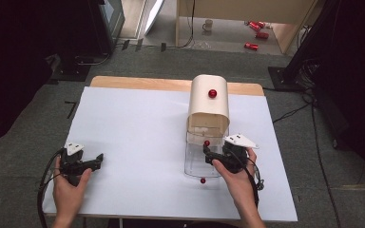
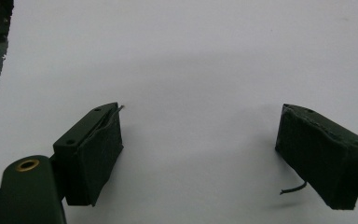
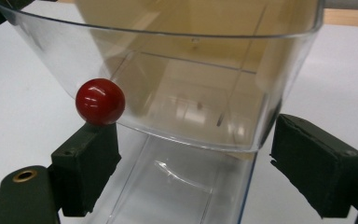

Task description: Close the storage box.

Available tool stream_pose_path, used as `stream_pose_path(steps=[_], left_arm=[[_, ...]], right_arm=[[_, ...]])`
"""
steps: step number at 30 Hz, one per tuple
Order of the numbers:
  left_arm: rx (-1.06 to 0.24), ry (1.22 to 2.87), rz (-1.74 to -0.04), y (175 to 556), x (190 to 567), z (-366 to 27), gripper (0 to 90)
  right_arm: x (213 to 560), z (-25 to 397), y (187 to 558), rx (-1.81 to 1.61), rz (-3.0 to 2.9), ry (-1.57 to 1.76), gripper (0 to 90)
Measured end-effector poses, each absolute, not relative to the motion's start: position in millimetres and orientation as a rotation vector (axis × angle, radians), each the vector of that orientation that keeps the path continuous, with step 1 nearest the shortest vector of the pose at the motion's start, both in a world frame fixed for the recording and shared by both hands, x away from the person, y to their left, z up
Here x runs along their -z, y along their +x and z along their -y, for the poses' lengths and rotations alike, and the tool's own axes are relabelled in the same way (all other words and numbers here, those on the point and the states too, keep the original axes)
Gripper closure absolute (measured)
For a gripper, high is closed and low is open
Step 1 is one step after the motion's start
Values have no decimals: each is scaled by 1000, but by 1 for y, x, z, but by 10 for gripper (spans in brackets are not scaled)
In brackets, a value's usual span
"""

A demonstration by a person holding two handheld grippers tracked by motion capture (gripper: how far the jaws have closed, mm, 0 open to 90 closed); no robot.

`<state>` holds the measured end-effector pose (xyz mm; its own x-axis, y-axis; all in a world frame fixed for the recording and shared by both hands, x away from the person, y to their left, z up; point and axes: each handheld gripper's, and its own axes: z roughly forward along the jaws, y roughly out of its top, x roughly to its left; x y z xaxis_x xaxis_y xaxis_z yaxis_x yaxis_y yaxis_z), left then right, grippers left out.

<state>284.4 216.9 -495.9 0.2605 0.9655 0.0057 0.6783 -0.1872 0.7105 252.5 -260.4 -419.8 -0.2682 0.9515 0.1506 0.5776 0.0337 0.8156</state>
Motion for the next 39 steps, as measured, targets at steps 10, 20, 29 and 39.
stream_pose_path(steps=[10, 20, 29, 39], left_arm=[[-627, 1944, -1484, 284, 496, -217, 146], [-628, 1944, -1484, 284, 496, -217, 146], [-627, 1945, -1484, 284, 496, -217, 146], [-628, 1946, -1485, 284, 496, -217, 146]], right_arm=[[419, 263, 268, -1135, -1852, 1563, 155], [419, 266, 283, -1131, -1828, 1591, 151], [421, 266, 278, -1124, -1832, 1587, 169], [430, 267, 246, -1139, -1855, 1579, 165]])
